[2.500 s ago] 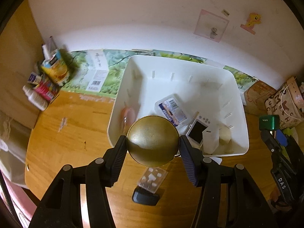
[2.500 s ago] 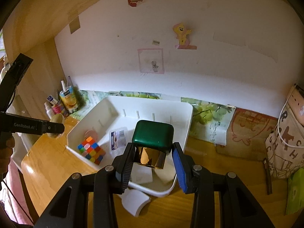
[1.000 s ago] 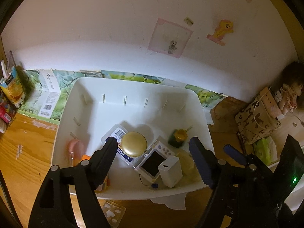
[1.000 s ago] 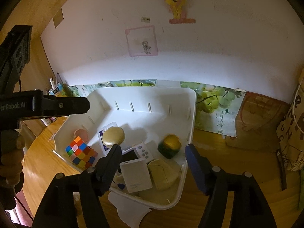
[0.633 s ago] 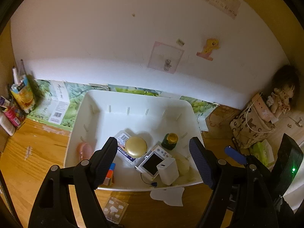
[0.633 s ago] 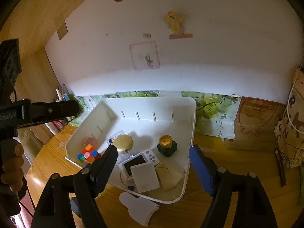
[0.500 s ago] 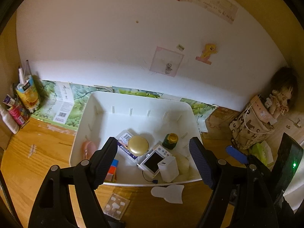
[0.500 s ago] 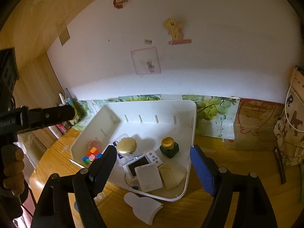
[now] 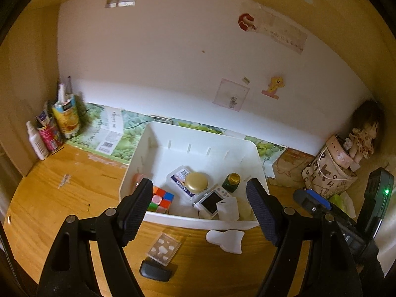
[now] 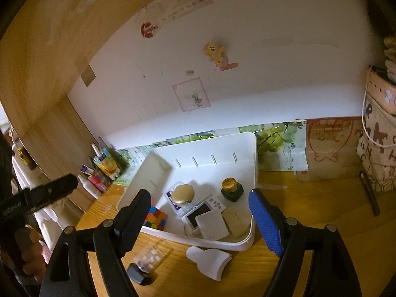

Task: Organize rigid objects
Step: 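Lift both open tools out of the white tray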

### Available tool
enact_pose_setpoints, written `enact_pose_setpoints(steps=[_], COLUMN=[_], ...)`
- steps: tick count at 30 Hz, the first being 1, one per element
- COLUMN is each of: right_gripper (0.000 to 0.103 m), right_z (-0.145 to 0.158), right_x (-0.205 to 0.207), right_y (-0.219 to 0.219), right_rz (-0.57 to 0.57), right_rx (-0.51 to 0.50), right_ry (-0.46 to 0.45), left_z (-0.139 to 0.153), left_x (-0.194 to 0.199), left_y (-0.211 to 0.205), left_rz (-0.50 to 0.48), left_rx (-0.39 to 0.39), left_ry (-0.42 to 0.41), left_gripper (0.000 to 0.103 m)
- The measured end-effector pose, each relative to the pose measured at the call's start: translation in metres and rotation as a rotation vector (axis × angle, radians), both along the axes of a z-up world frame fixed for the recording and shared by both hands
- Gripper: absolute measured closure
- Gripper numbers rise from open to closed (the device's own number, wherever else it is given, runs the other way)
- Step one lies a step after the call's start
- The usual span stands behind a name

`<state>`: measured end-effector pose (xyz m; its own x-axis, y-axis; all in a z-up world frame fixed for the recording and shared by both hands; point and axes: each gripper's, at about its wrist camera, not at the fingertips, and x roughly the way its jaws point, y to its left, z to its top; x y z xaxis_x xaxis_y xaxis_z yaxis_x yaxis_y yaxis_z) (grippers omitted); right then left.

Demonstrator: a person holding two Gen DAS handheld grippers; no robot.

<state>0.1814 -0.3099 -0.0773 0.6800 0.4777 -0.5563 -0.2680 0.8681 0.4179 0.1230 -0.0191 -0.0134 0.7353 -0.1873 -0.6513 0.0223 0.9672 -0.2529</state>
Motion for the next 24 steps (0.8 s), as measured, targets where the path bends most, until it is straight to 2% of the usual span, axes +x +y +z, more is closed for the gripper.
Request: enact_pose_setpoints(steps=[5,10,16,24], right_gripper=[0.021,0.021,0.021,0.021], right_z=[0.003,-0.002,-0.021,-0.036], right_x=[-0.008,-0.018,-0.035,-0.051], right_y=[-0.006,-0.005,0.001,0.007], right_rz=[-0.002,0.027,0.083,0.129], right_rx=[0.04,0.036,0.025,0.009], right_ry=[0.011,0.034,0.088,0.124], left_z=[0.002,-0.001,-0.009,-0.025], left_x=[-0.023,-0.043,-0.066,-0.09], left_y=[0.009,0.018,0.024,0.028], left_rz=[0.05,0.106,0.168,0.195], left_rx=[-0.004,-0.008,-0.006,0.016], left_ry=[-0.021,-0.022,-0.002,0.042], left_gripper=[0.022,0.022,0.022,0.022])
